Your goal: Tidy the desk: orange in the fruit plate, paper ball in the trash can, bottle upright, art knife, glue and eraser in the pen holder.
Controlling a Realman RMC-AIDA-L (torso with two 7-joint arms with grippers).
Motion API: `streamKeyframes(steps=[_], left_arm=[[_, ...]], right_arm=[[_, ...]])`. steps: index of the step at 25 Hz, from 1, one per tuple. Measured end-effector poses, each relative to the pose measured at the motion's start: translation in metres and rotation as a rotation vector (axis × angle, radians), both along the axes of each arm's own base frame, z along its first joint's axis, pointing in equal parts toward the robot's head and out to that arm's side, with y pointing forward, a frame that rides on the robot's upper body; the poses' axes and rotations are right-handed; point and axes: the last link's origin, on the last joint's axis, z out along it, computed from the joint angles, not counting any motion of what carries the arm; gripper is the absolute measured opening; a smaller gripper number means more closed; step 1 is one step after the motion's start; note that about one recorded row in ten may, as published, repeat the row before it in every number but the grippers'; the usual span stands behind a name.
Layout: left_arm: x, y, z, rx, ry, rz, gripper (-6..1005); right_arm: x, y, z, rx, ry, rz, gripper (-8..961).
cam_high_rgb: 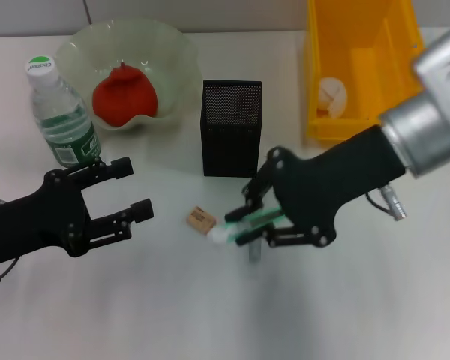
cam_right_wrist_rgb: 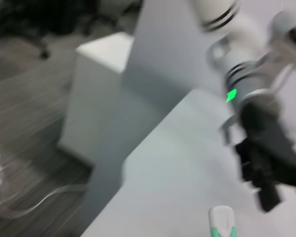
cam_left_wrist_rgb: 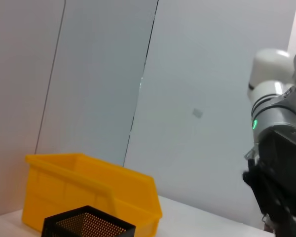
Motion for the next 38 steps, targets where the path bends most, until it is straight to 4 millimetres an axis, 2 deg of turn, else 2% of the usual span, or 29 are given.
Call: streamKeyframes(steps=[5,6,14,28,38], left_arm=[[0.001,-0.003,-0.003,0.006,-0.018,0.004,770],[0.001,-0.003,-0.003,0.011,-0.024,0.007,770],[0.003,-0.007,-0.006,0.018,-0.060,0.012,770],[0.011,0.001,-0.005,0.003,-0.104,0.022,769],[0.013,0.006,-0.001,0.009,-0.135,0.043,769]], right_arm=[[0.019,0.004,0.014,0.057,0.199,-0.134,183],[0.029,0.006,0.016,0.075,0.264,-0.195,183],[0.050,0.006,0.015,0.132,0.426,-0.303,184],[0.065,0.005,0.000,0.369,0.484,-0.036,187],[0.070,0.003,0.004,0.512,0.532,0.106,189]])
